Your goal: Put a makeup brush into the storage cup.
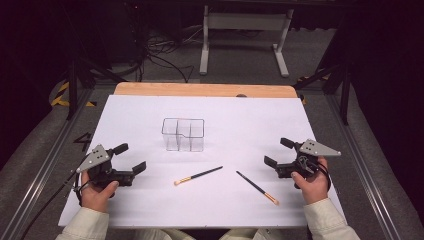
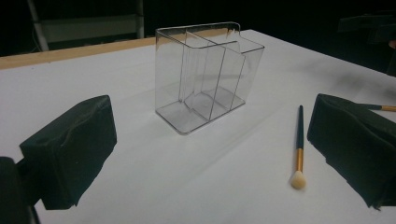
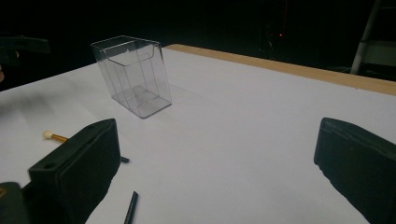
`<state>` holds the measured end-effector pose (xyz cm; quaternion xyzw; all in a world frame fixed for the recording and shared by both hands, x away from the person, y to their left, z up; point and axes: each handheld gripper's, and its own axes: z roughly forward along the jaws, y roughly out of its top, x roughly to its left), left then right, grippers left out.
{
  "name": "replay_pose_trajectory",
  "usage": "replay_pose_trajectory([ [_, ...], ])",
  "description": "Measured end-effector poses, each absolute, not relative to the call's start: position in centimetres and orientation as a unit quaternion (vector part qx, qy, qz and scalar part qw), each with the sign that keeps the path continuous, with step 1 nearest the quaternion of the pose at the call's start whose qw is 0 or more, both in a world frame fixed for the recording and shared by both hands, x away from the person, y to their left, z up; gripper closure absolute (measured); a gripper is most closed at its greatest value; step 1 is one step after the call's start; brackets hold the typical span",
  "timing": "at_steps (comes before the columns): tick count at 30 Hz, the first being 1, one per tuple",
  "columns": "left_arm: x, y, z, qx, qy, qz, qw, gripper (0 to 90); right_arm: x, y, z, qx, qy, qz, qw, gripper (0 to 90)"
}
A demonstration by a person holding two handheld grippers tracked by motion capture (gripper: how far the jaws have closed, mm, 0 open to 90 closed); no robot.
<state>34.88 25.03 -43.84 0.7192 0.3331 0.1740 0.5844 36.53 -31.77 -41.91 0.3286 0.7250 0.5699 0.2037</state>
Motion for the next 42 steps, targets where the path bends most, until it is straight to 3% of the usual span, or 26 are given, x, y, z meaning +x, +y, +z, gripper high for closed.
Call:
replay_pose_trajectory([
  [29, 34.9, 25.1, -43.5, 0.723, 0.333, 0.179, 0.578, 1.1, 36.7, -31.8, -41.6, 0.328, 0.721, 0.575, 0.203, 0.8],
  [42, 34.9, 25.1, -43.4, 0.722, 0.332, 0.18, 0.579, 1.0, 37.1, -30.0, -41.4, 0.316, 0.732, 0.574, 0.188, 0.8],
])
